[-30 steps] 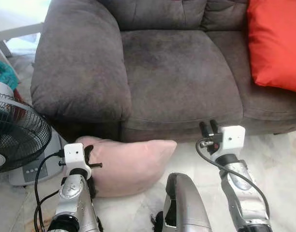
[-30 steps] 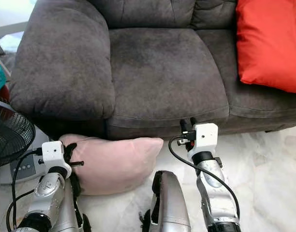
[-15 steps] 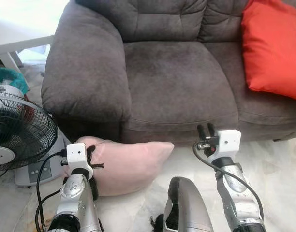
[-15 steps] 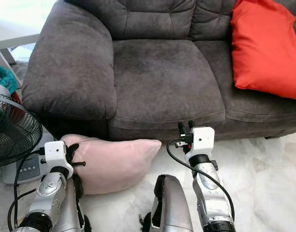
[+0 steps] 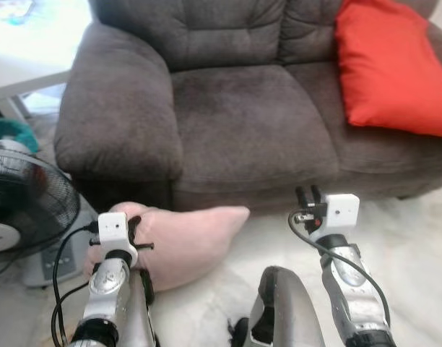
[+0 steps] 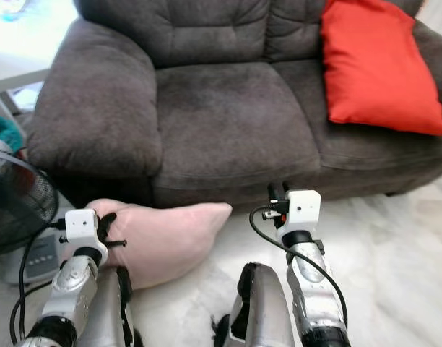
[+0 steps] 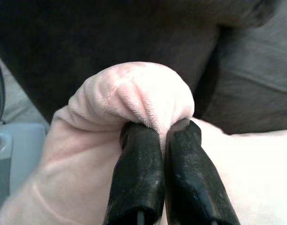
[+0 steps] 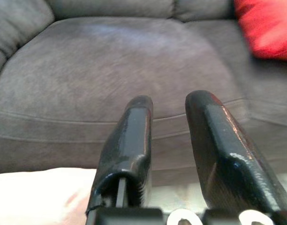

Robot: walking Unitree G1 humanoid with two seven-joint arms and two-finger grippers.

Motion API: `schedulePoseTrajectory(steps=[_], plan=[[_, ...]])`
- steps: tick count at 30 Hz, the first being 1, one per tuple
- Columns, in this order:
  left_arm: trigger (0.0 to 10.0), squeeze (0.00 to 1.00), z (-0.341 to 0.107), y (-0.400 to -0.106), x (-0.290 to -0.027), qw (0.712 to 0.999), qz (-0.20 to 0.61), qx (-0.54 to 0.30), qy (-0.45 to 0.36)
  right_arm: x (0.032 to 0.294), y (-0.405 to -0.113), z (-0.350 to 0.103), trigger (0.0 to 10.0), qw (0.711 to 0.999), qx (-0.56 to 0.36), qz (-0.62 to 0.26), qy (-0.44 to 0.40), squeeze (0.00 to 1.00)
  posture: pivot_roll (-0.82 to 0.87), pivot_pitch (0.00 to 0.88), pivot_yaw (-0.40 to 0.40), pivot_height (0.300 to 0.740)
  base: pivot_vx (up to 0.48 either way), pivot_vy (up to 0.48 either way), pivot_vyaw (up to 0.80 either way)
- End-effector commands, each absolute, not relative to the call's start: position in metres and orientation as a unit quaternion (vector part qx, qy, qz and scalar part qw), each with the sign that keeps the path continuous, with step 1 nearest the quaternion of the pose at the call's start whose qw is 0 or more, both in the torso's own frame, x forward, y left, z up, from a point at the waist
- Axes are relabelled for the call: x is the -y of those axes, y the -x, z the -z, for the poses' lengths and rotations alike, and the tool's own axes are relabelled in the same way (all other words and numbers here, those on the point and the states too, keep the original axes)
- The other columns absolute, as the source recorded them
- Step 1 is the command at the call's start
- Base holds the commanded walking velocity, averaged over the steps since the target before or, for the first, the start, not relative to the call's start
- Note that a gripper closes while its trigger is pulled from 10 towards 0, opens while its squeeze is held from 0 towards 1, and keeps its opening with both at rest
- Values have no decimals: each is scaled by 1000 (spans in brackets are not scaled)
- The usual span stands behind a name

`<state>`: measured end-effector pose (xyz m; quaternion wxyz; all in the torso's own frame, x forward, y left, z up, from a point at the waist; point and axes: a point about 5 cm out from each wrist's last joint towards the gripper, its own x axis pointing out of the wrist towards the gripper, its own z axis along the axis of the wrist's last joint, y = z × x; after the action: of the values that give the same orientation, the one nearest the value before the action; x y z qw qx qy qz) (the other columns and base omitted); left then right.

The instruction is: Move the pillow to the sofa from floor

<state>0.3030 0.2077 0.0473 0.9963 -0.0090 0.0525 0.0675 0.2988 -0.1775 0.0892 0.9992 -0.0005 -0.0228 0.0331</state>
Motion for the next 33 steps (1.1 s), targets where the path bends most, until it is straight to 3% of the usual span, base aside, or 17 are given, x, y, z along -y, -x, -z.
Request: schedulePoseTrajectory(steps=[1,12,23,33], plan=[[10000,0,-77,-317,-213,997,-75,15,-1,181,-297,-86,10000,999,20,-26,-3,0,111,48,-79,508,-319,0,0],[10000,0,-76,-314,-215,997,-80,16,-2,181,-296,-81,10000,1000,12,-28,-2,0,112,40,-86,508,-314,0,0],[10000,0,-77,-310,-210,997,-56,28,-39,186,-293,-70,10000,1000,-5,-24,-10,0,113,42,-93,508,0,0,0],[10000,0,-84,-309,-206,996,-50,47,-56,183,-287,-55,10000,999,-27,-31,-1,0,119,47,-91,567,0,0,0]])
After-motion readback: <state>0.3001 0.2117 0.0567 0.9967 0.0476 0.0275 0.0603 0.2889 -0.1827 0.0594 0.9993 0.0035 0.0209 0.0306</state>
